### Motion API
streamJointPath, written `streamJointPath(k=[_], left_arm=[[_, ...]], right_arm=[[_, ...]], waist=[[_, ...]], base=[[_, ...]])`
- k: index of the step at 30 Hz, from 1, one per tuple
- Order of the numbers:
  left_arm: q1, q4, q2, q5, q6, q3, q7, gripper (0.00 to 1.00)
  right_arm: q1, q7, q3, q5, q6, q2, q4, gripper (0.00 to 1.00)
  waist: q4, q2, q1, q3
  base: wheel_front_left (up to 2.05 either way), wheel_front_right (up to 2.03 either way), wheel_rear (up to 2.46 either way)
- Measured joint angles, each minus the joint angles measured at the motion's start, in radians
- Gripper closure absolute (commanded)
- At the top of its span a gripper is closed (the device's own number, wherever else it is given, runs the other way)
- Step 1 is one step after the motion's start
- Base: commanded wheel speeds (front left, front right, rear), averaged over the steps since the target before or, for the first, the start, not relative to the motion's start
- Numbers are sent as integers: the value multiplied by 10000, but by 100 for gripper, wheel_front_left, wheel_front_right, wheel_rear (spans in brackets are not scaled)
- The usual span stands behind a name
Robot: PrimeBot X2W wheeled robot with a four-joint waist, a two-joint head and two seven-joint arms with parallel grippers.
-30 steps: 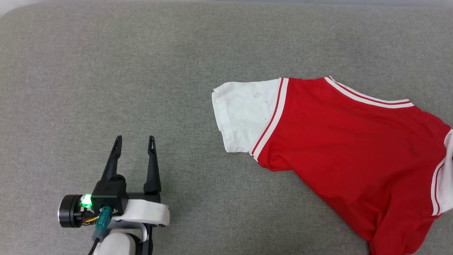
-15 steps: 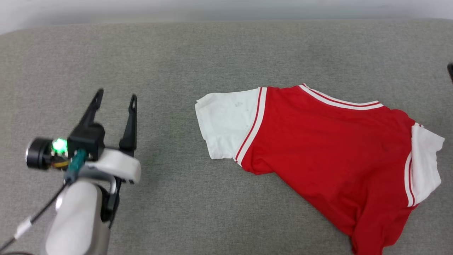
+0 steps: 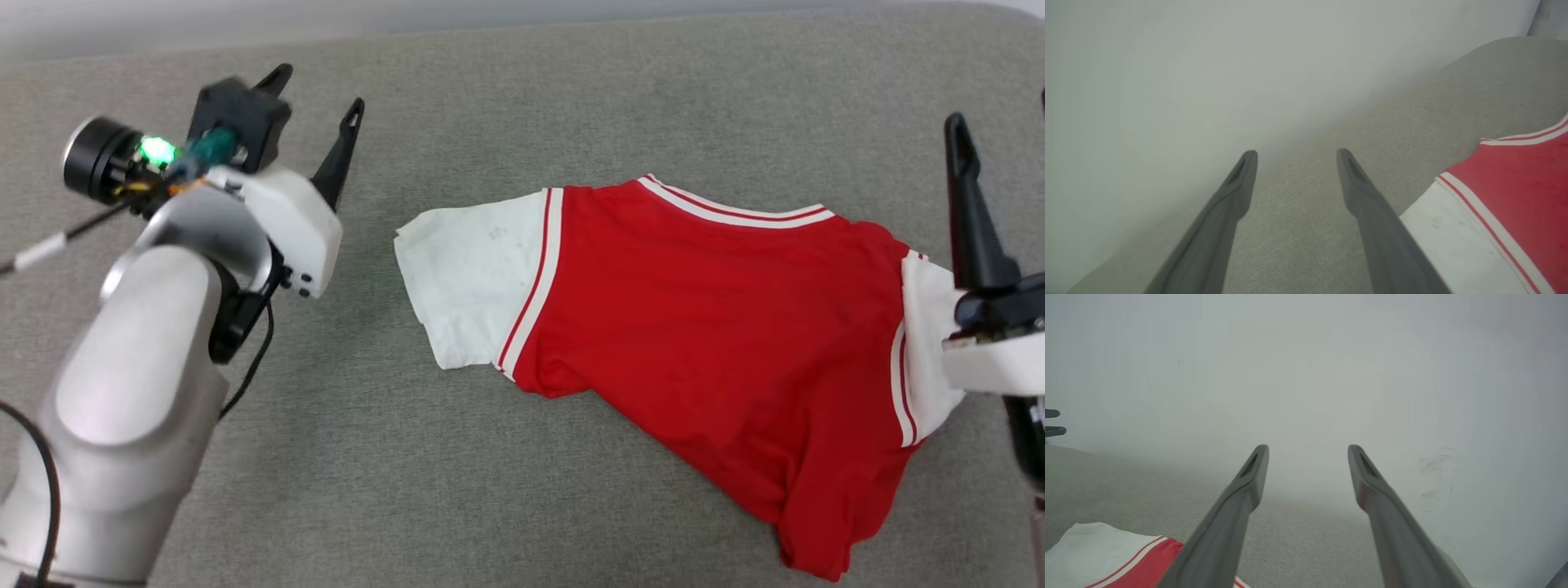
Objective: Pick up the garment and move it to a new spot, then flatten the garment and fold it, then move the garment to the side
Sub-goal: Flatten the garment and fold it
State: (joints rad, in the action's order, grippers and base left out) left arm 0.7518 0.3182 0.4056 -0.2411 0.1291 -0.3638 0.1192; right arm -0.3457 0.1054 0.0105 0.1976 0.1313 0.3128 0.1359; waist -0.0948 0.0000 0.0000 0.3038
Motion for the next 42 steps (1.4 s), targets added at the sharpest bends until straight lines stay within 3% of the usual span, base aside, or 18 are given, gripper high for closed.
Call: streamJointPath(k=[9,14,22,26,27,28,29,35,42], left_arm=[[2480,479,1319,-3509,-2,-3244,4034,0],[3421,612,1871,-5104,-2,-4846,6309,0],[4132,1135,2050,-6341,0,-6535,8403,0],[4482,1068,2186,-6456,-2,-7388,8753,0],[4524,1078,2213,-6550,-4,-7494,8751,71],[4615,1055,2251,-6598,-8,-7657,8746,71],[4684,988,2291,-6617,-10,-7798,8621,100],[4851,991,2462,-7033,2,-8450,7908,100],[4827,1103,3799,-7400,0,-8767,7568,100]], right_arm=[[1183,40,-117,-144,0,-936,813,0],[1237,230,-290,-42,0,-961,564,0],[947,362,-646,-17,0,-943,107,0],[679,462,-907,61,0,-930,-199,0],[645,525,-930,77,0,-913,-272,0],[619,543,-949,94,0,-884,-353,0],[591,591,-957,121,0,-869,-441,0],[581,721,-861,148,0,-679,-815,0],[985,738,-514,221,0,-573,-932,0]], waist=[[-452,0,1,411],[-753,0,0,728],[-1181,0,1,1252],[-1343,0,0,1476],[-1369,0,0,1517],[-1381,0,0,1548],[-1377,0,0,1564],[-1098,0,0,1318],[-493,0,0,807]], base=[[0,0,0],[0,0,0],[0,0,0],[0,0,0],[0,0,0],[0,0,0],[0,0,0],[0,0,0],[0,0,0]])
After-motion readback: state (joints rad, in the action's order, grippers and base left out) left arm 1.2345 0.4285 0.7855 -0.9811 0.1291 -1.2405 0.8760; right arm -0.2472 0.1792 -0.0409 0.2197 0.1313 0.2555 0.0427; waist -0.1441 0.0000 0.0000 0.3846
